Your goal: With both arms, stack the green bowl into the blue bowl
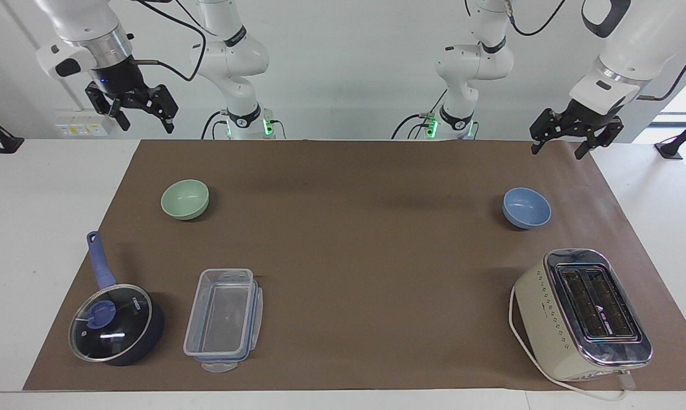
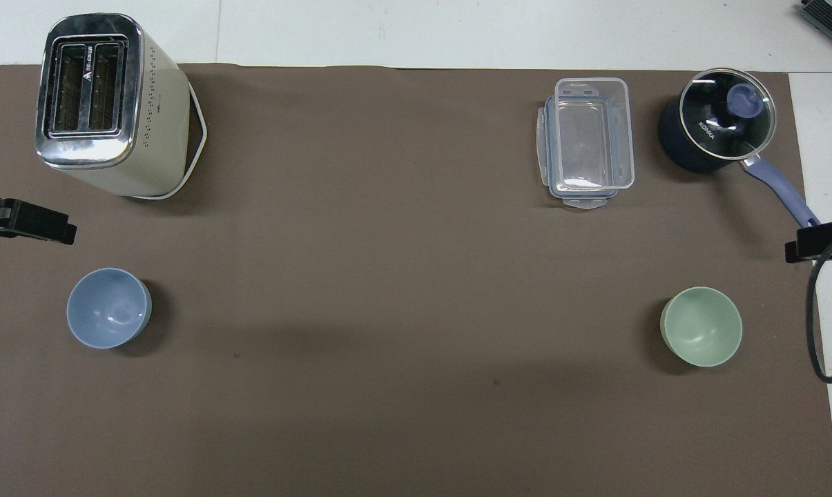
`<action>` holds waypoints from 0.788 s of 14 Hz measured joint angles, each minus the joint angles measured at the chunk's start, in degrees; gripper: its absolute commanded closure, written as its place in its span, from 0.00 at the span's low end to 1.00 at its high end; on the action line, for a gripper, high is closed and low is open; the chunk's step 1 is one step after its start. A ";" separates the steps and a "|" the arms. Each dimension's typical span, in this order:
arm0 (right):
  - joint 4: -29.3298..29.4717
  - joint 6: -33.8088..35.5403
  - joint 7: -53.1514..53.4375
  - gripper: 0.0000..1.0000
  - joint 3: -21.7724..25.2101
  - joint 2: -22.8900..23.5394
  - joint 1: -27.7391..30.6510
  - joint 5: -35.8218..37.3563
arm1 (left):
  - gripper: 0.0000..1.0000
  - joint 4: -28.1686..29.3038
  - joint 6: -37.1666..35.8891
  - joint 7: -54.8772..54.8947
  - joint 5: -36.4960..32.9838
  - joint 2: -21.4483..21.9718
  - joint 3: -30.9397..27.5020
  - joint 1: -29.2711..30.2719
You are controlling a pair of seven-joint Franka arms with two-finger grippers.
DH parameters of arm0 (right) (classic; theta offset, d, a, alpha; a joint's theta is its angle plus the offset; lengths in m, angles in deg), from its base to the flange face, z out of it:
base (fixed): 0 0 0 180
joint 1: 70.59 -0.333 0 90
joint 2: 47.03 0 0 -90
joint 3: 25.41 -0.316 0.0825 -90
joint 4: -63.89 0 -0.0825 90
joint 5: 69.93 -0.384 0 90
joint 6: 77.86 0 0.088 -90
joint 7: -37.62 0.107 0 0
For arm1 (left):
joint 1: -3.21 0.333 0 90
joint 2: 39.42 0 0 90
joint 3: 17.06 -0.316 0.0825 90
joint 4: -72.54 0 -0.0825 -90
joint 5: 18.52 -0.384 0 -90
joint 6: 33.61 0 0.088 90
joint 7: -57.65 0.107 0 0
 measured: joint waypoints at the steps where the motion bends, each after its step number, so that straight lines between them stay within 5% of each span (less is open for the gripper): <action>1: 0.00 0.00 -0.04 0.00 -0.04 0.00 -0.01 0.03 | 0.00 0.00 0.00 0.00 0.00 0.00 0.00 0.00; 11: -0.07 -0.84 -2.19 0.00 -0.12 0.00 -0.01 0.43 | 0.00 0.00 -0.02 -0.01 0.00 0.00 0.00 0.01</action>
